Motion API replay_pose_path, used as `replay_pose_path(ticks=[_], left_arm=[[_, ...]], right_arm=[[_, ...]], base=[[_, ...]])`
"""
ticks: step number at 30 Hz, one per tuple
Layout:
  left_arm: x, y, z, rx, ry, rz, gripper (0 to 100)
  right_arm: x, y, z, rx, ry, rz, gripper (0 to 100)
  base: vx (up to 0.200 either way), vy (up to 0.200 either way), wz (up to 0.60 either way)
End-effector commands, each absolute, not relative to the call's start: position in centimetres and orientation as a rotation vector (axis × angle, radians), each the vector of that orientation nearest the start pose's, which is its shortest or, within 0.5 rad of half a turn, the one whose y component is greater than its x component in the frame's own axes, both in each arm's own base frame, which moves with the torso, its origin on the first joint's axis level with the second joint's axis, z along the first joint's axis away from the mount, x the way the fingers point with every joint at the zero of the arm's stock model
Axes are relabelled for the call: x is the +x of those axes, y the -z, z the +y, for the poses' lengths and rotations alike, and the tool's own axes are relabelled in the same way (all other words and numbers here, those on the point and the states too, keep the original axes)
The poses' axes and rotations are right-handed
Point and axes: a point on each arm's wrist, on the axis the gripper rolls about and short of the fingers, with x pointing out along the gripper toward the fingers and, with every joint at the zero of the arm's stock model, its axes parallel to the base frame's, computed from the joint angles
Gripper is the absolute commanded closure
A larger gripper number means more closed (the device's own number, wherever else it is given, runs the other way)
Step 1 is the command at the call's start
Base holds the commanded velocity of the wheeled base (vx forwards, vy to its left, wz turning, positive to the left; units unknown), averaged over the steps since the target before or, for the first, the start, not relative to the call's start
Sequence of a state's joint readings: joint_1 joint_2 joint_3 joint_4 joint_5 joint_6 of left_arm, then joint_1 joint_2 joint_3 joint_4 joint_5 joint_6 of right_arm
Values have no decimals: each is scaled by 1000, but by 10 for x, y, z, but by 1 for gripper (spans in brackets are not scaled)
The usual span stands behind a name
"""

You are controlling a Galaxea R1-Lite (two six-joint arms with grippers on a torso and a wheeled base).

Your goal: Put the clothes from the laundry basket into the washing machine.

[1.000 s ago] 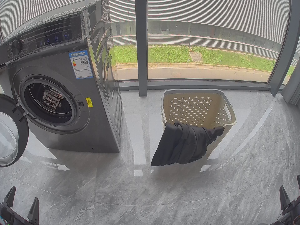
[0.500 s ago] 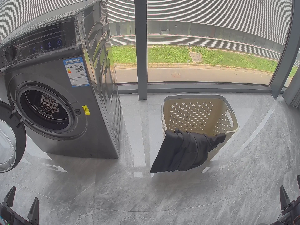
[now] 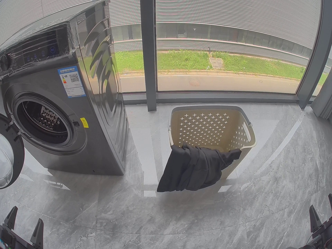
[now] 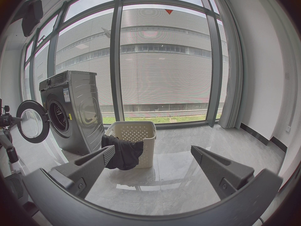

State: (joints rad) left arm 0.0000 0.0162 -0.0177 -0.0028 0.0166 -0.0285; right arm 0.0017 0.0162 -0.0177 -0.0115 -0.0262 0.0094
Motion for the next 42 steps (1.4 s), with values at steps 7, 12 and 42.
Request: replay_pose_path(ticks=[7,12,42], left_arm=[[-23,-76,0,-26,-17,-3,0],[-23,-76,0,-26,-17,-3,0],[-23,-76,0,-32,-17,-2,0]], right_arm=[[-23,-77,-1,9,24,-12,0],[-23,-77,-1,9,24,-12,0],[-23,-77,-1,8,25,-11,0]], base=[[0,0,0],[160,0,0],[53,0,0]])
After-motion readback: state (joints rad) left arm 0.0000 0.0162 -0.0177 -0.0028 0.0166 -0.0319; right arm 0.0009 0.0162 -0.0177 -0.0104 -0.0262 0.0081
